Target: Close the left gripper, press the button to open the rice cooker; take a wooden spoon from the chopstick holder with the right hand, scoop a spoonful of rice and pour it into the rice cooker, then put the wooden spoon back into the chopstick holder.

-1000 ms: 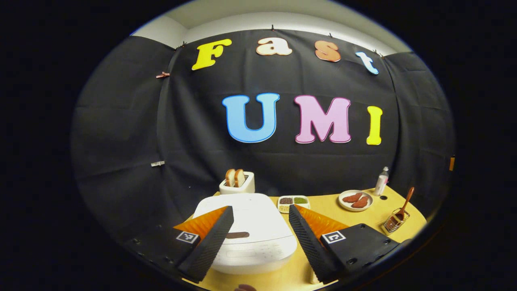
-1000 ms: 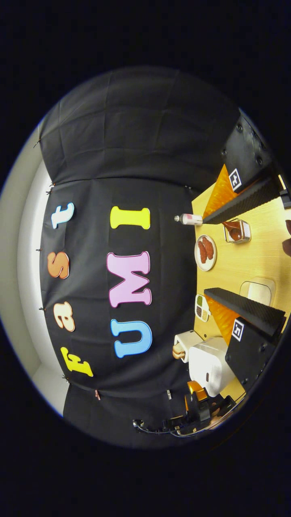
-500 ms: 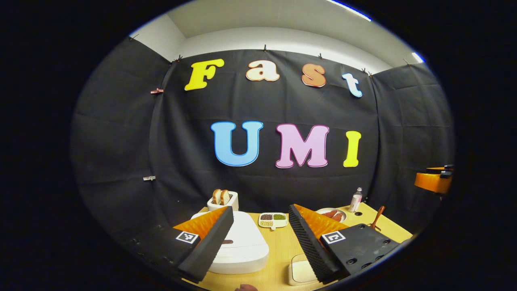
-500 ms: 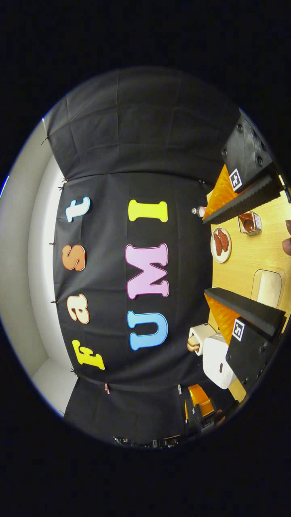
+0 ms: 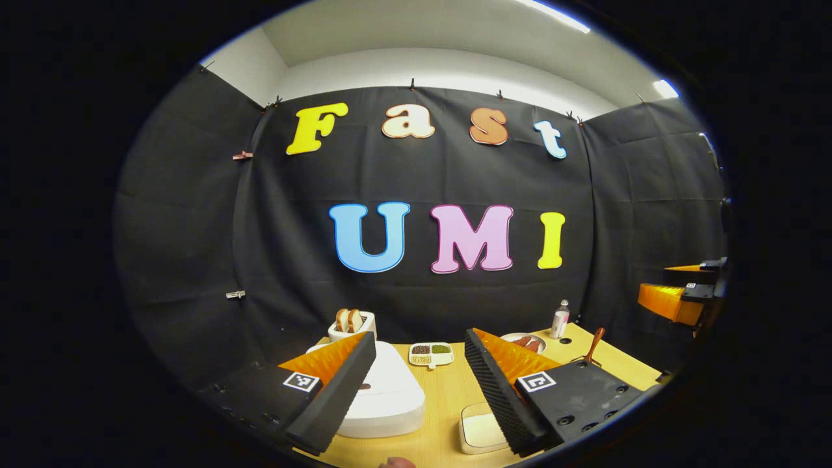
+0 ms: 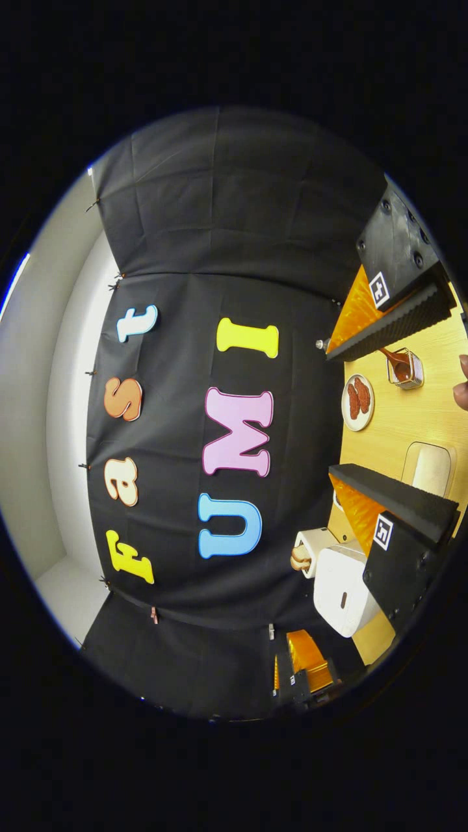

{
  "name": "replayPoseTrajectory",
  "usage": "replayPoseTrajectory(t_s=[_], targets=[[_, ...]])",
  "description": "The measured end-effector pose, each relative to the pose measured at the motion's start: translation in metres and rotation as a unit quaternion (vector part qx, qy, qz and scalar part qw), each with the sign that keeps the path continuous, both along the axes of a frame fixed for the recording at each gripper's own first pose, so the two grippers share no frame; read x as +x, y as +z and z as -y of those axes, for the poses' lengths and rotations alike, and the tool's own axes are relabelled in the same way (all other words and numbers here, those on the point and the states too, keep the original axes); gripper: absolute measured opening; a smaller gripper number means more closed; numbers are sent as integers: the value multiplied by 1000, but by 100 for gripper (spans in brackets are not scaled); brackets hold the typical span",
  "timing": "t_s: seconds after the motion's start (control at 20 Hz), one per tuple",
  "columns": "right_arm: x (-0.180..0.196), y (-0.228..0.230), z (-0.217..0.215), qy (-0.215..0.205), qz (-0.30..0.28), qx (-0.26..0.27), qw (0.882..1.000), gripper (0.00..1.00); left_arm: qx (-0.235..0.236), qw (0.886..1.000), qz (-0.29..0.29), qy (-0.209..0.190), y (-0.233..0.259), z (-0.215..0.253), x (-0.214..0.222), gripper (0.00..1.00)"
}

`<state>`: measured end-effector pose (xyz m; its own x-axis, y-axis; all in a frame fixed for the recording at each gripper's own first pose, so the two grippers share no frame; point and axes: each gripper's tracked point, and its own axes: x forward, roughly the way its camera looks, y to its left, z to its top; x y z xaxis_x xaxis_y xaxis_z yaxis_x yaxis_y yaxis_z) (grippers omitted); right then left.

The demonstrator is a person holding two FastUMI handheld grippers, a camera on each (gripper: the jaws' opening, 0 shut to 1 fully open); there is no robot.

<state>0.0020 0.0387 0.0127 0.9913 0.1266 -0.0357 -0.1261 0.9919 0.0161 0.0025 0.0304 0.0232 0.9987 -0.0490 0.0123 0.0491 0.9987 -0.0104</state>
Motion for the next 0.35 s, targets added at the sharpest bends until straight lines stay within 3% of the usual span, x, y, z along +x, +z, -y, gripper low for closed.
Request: replayPoseTrajectory(t_s=[0.35], targets=[[-1,2,-6,3,0,-4,1000,97,-8,1000,3,-10,1,4,0,95]])
